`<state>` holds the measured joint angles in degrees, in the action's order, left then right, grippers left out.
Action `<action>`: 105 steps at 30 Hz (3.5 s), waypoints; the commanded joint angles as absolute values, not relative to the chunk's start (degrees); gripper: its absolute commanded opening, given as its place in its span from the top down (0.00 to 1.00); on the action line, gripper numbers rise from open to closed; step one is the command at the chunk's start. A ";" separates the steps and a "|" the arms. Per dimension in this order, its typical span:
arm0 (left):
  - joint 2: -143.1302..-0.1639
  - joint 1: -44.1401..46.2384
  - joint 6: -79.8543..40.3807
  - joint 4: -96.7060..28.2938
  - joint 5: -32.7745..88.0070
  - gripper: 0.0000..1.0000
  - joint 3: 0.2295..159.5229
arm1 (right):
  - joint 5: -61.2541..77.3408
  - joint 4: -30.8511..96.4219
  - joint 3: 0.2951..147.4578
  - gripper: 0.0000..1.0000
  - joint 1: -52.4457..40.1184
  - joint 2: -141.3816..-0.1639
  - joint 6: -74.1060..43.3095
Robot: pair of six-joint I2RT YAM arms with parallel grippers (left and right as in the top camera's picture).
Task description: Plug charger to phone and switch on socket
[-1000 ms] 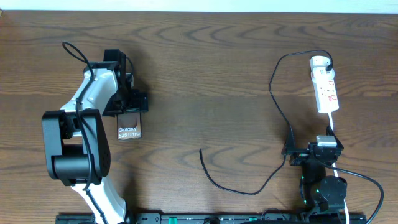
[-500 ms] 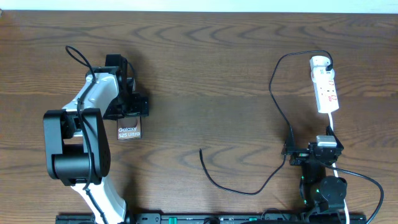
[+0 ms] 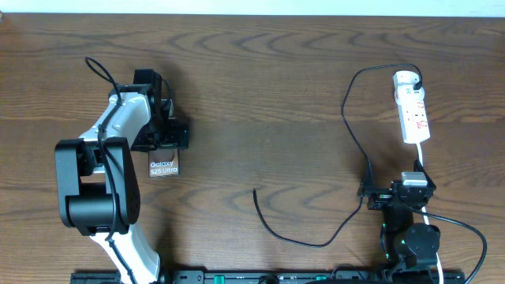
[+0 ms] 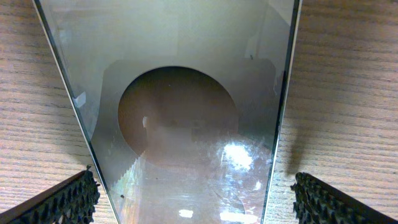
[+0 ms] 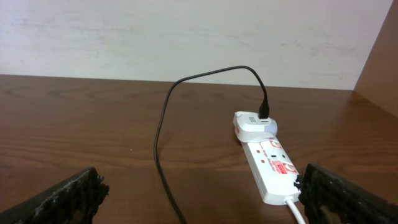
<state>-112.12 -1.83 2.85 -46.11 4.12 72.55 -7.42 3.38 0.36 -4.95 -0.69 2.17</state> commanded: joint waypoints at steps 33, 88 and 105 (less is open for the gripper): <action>-112.20 -2.02 3.42 -40.32 3.81 0.02 67.59 | -7.57 3.62 0.32 0.01 -4.60 -0.38 2.87; -112.20 -2.02 3.44 -38.98 3.79 0.02 63.70 | -7.57 3.62 0.32 0.01 -4.60 -0.38 2.87; -112.20 -2.02 3.42 -38.81 3.81 0.02 63.70 | -7.57 3.62 0.32 0.01 -4.60 -0.38 2.87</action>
